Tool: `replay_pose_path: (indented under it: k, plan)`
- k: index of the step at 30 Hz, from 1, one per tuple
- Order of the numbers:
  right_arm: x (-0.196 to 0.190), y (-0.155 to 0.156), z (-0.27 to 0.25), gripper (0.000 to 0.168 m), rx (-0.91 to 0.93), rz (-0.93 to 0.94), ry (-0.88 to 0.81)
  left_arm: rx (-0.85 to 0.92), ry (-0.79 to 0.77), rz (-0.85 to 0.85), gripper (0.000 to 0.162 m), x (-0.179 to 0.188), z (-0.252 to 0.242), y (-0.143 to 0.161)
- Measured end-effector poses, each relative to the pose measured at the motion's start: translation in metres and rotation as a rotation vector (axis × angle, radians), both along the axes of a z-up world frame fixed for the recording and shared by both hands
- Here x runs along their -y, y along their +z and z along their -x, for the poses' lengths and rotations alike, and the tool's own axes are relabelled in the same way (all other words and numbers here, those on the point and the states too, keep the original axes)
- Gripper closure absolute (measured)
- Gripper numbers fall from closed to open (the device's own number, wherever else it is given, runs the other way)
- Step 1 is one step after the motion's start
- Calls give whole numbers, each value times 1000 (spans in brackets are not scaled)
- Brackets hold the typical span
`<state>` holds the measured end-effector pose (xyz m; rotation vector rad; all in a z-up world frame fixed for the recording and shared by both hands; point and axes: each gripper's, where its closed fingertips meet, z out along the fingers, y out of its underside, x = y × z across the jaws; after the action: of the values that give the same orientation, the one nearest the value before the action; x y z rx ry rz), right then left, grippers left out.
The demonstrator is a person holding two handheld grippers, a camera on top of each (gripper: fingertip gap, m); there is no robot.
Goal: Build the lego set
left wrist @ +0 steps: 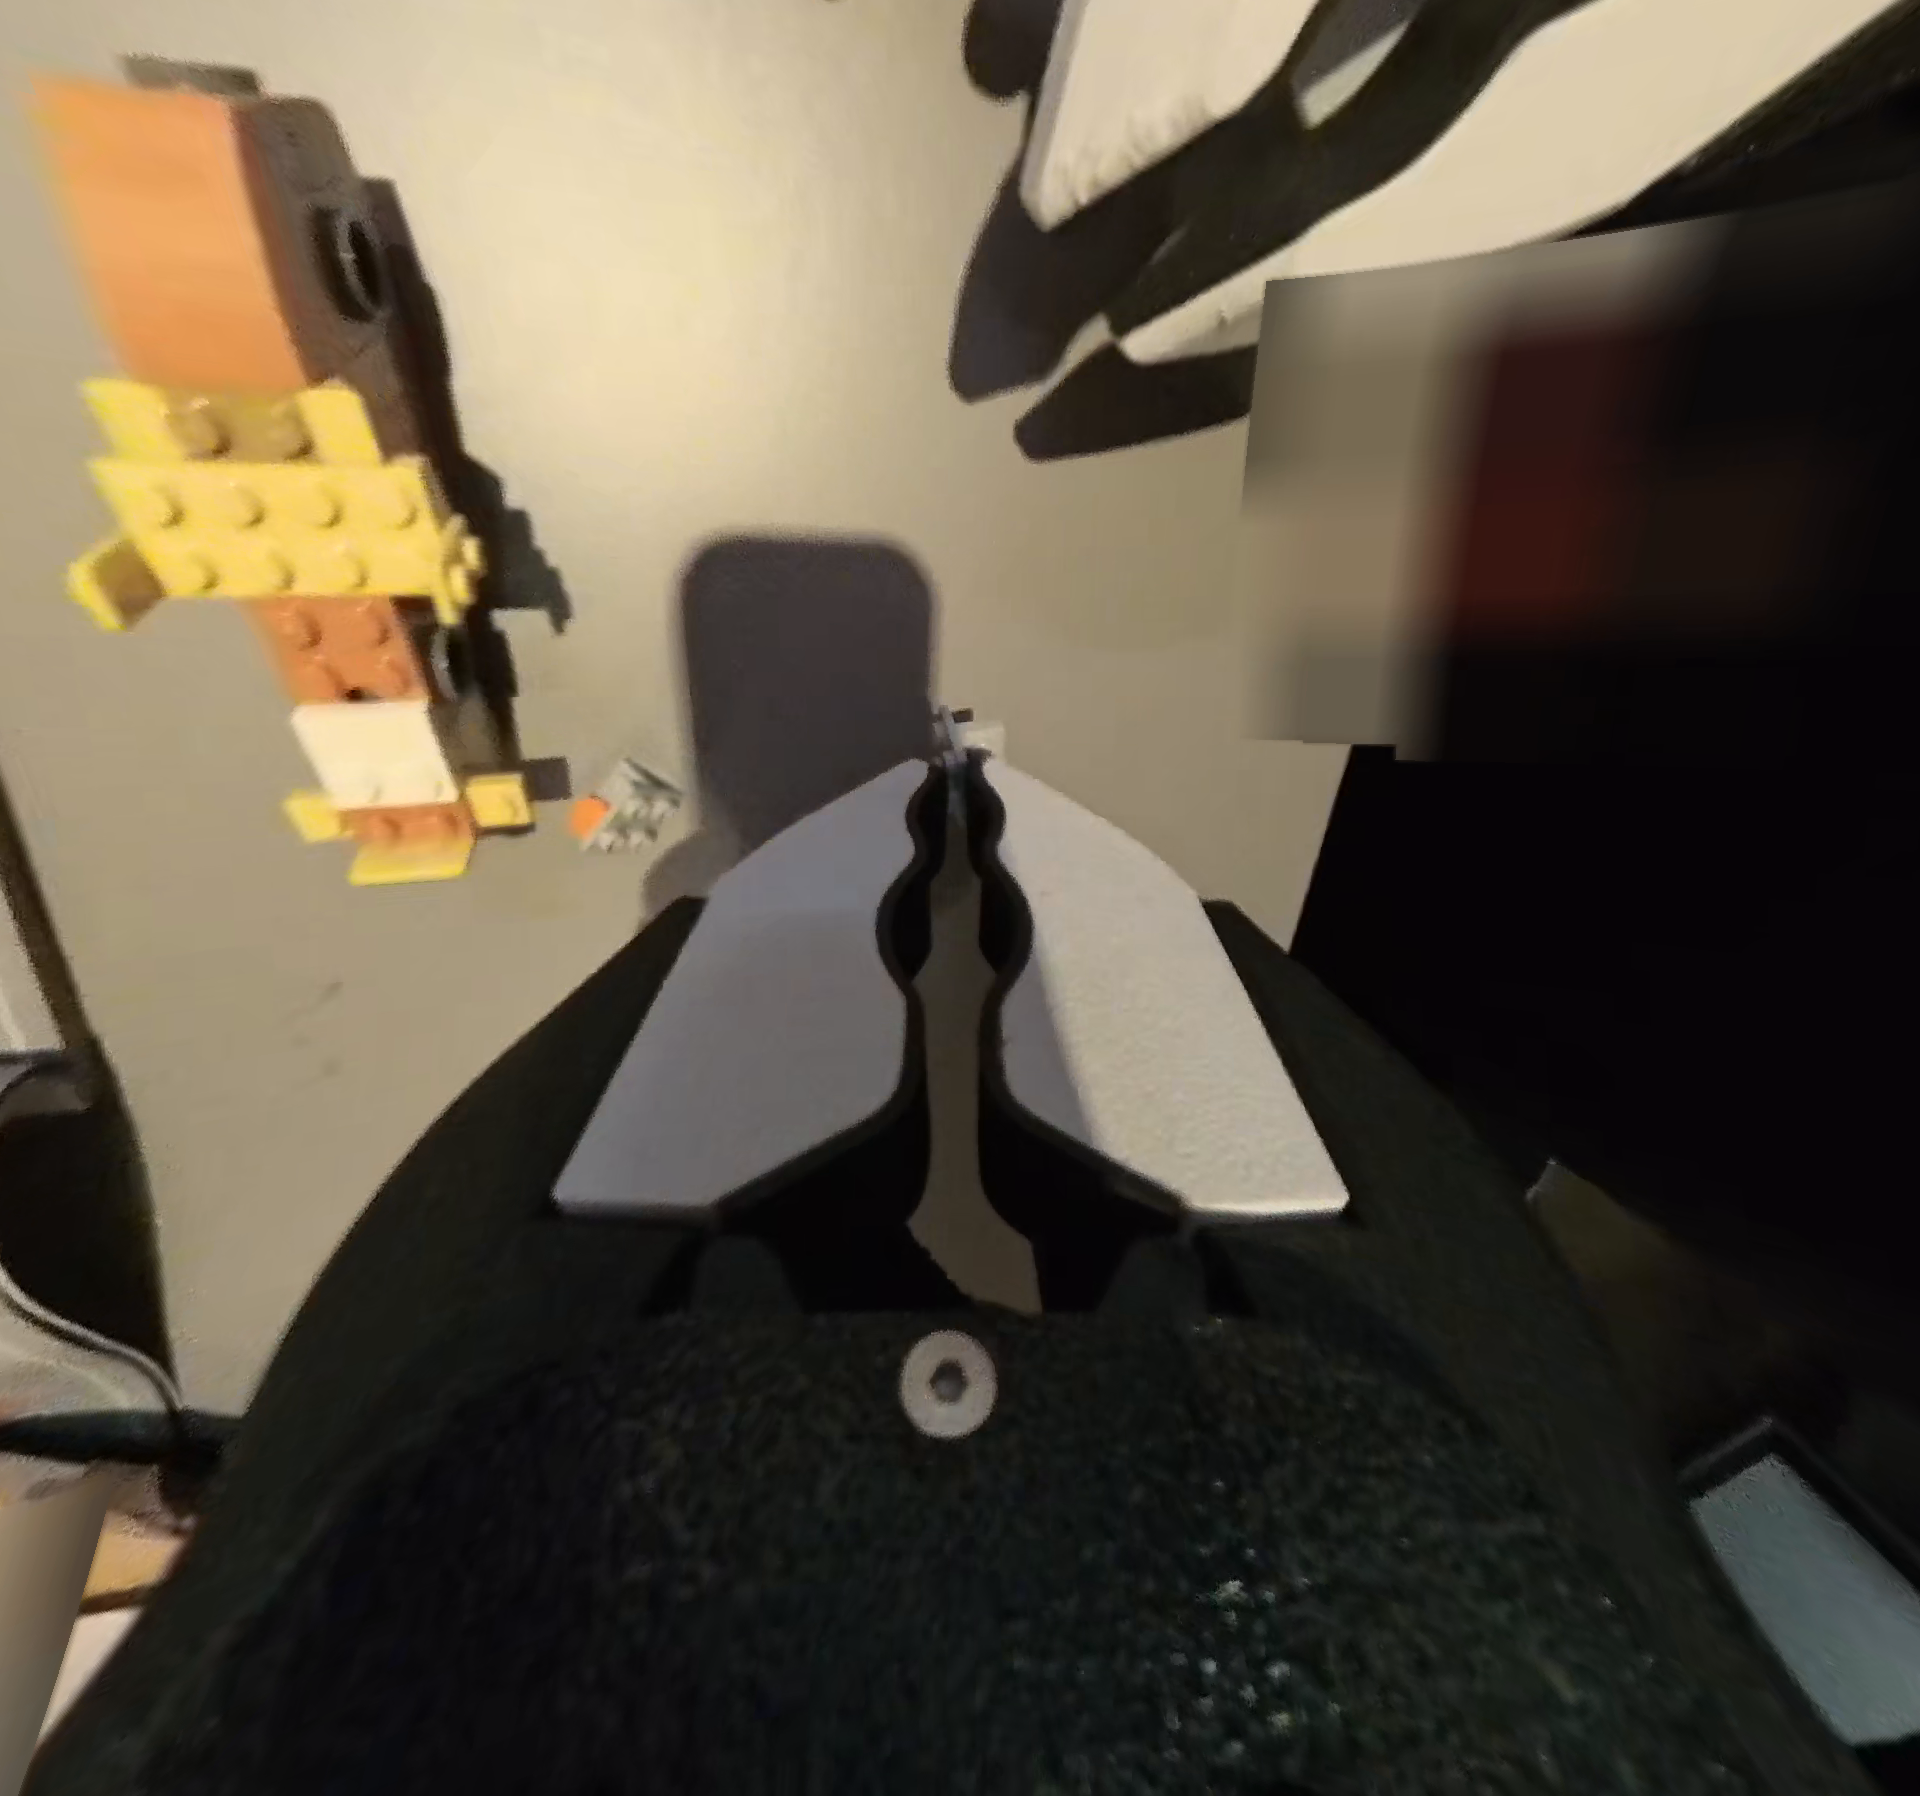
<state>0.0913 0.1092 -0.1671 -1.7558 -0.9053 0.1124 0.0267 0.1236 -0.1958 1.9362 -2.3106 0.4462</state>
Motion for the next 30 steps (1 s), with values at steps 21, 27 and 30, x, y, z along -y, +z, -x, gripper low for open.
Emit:
replay_pose_path:
  k: [21, 27, 30]
  plan:
    - [-3, -41, -61, 156, 158, 208, -54, -32, 103, 55, 158, 15, -7, -17]
    - [-8, -44, -55, 158, 160, 232, -32, -23, 132, 55, 153, 16, -6, -18]
    - [-9, -45, -54, 158, 149, 255, -19, -18, 144, 44, 150, 15, -6, -18]
